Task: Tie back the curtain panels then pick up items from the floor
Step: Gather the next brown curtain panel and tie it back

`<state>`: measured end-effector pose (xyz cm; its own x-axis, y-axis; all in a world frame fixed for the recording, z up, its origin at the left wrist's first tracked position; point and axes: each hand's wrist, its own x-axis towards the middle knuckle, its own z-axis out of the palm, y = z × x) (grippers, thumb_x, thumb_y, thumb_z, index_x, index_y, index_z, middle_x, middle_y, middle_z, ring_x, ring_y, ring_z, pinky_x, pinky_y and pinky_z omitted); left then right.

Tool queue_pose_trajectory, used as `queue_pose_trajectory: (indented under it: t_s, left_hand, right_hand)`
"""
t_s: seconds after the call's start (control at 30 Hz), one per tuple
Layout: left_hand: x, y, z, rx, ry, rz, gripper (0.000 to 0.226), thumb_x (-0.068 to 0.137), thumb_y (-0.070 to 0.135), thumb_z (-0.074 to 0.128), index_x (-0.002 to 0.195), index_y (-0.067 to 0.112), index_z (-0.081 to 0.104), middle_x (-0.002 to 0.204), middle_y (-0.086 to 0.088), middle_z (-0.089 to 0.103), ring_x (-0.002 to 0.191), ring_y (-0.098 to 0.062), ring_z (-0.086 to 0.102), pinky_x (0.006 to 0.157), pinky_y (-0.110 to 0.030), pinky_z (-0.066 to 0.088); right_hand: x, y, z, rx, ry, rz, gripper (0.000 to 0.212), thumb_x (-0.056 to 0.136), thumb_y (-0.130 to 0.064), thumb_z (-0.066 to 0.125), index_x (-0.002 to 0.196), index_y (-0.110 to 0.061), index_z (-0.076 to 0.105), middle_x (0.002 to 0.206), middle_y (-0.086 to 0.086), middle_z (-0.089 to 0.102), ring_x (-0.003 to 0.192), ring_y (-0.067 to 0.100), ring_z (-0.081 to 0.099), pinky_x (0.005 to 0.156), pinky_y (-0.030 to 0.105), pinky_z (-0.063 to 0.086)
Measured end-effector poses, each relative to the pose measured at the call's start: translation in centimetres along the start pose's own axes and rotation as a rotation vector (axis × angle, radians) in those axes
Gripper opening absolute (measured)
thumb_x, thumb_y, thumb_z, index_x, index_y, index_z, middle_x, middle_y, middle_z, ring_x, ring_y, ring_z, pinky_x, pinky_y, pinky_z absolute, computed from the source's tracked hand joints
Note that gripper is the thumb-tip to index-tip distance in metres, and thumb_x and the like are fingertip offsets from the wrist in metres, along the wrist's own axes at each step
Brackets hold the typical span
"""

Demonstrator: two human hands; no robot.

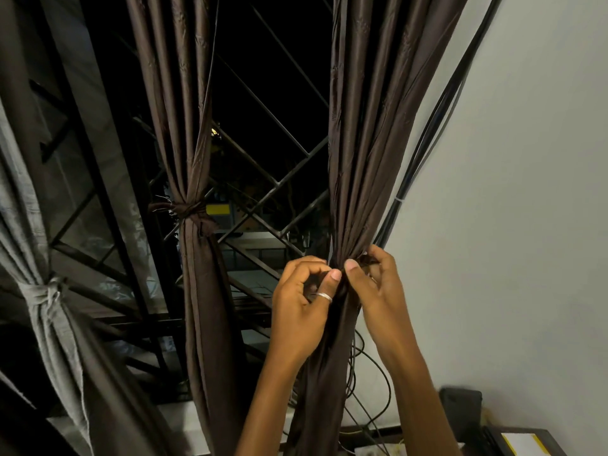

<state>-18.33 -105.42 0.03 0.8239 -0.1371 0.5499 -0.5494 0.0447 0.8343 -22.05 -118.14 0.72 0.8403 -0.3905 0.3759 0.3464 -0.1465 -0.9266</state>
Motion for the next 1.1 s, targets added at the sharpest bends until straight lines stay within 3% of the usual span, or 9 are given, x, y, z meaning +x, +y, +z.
queue_pose_trajectory:
  t_s: [0.13,0.23,0.33,0.53,0.67,0.77,0.87,1.0,1.1]
  left_hand:
    - [-0.3,-0.5,0.6,-0.036,-0.079,-0.018,0.015,0.097,0.011,0.064,0.103,0.024,0.070,0.124,0.016,0.057,0.120,0.000,0.057,0.094,-0.007,0.044]
    - [-0.4,-0.7,0.6,-0.166,-0.058,-0.086,0.022,0.094,0.017,0.063,0.115,0.026,0.064,0.128,0.011,0.060,0.121,0.001,0.058,0.094,-0.009,0.046]
    - [-0.3,-1.2,0.6,-0.141,-0.081,-0.183,0.030,0.100,0.028,0.061,0.127,0.039,0.056,0.128,0.016,0.061,0.118,0.007,0.058,0.090,-0.006,0.047]
    - [-0.2,-3.1,1.5,0.156,0.007,-0.160,0.028,0.097,0.018,0.066,0.124,0.026,0.067,0.112,0.012,0.067,0.102,0.014,0.059,0.076,-0.001,0.045]
    - [-0.2,-3.3,1.8,0.183,0.027,-0.173,0.024,0.097,0.021,0.066,0.118,0.032,0.066,0.111,0.013,0.068,0.101,0.010,0.060,0.075,-0.005,0.047]
    - [-0.4,-3.1,2.0,0.144,0.031,-0.210,0.024,0.098,0.026,0.065,0.119,0.038,0.061,0.114,0.017,0.066,0.104,0.014,0.058,0.077,-0.004,0.048]
    - [-0.9,-3.1,1.8,0.133,0.035,-0.250,0.030,0.098,0.029,0.065,0.126,0.033,0.059,0.116,0.020,0.064,0.106,0.014,0.058,0.081,-0.008,0.050]
    - [-2.4,-3.7,1.0,0.147,0.068,-0.323,0.033,0.098,0.030,0.064,0.131,0.028,0.058,0.120,0.017,0.064,0.108,0.007,0.061,0.086,-0.013,0.051]
    - [-4.4,-4.5,-0.2,0.183,0.112,-0.392,0.031,0.098,0.031,0.065,0.128,0.028,0.060,0.116,0.016,0.067,0.103,0.007,0.062,0.082,-0.009,0.050]
  right_hand:
    - [0.8,-0.3,1.1,-0.170,0.001,-0.053,0.018,0.096,-0.044,0.066,0.108,-0.033,0.060,0.100,-0.008,0.068,0.090,0.006,0.068,0.080,0.032,0.057]
    - [1.5,0.1,0.8,-0.122,-0.008,-0.008,0.016,0.100,-0.036,0.061,0.115,-0.035,0.065,0.118,0.000,0.067,0.104,0.010,0.068,0.095,0.041,0.057]
    - [1.9,0.3,0.6,-0.031,-0.046,0.040,0.027,0.097,-0.034,0.054,0.121,-0.034,0.066,0.117,-0.004,0.072,0.108,0.010,0.069,0.099,0.041,0.054]
    - [2.1,1.5,0.9,-0.049,-0.026,0.057,0.036,0.097,-0.028,0.044,0.128,-0.032,0.062,0.117,-0.008,0.072,0.113,0.011,0.067,0.105,0.042,0.051]
    - [2.0,2.0,0.6,-0.119,-0.040,0.060,0.032,0.108,-0.030,0.046,0.139,-0.029,0.054,0.124,-0.011,0.068,0.118,0.007,0.063,0.110,0.044,0.048]
    - [1.0,2.7,0.5,-0.132,-0.008,0.092,0.063,0.099,-0.055,0.051,0.156,-0.036,0.032,0.147,-0.015,0.056,0.135,0.003,0.052,0.118,0.039,0.040]
    - [-0.4,3.6,0.7,-0.174,0.022,0.159,0.085,0.086,-0.068,0.057,0.158,-0.034,0.026,0.149,-0.012,0.054,0.135,0.005,0.052,0.117,0.040,0.042]
    - [-1.4,5.2,0.8,-0.255,0.066,0.248,0.080,0.089,-0.055,0.068,0.154,-0.023,0.033,0.135,-0.008,0.064,0.121,0.012,0.063,0.106,0.039,0.052]
    - [-2.5,6.6,1.4,-0.243,0.128,0.303,0.068,0.092,-0.037,0.073,0.147,-0.013,0.040,0.132,-0.004,0.062,0.112,0.000,0.064,0.096,0.020,0.051]
